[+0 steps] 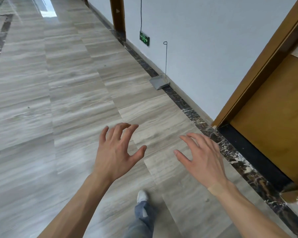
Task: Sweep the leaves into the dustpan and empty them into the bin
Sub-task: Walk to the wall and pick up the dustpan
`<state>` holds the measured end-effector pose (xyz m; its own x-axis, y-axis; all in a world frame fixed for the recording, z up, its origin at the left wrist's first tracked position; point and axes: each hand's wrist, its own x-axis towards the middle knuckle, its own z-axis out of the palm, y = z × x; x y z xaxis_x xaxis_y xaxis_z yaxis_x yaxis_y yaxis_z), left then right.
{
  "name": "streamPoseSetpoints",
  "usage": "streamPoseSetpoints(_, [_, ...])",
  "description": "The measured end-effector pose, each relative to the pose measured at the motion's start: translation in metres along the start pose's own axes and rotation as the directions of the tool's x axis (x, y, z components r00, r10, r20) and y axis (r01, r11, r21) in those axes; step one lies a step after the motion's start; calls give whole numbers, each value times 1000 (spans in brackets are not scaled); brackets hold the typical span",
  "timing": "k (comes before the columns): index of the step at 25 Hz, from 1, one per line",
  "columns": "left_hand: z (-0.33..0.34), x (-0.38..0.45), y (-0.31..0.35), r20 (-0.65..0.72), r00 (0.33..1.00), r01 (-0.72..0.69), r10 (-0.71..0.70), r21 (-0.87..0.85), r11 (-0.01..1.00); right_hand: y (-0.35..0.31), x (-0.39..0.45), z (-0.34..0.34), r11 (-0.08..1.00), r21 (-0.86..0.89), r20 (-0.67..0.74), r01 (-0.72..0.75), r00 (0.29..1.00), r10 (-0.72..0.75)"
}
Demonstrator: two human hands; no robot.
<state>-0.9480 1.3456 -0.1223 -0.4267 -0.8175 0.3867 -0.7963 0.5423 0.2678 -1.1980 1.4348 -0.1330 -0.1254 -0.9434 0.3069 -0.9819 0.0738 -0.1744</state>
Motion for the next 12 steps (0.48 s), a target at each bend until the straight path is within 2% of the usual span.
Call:
streamPoseSetpoints(6, [51,170,-51,33,998,-43,45,-49,998,34,176,26,998,31,-16,-55,998,56])
streamPoseSetpoints(12, [114,306,-81,79,994,-61,69,-99,993,74,305,52,995,56,-45,-78,996,81])
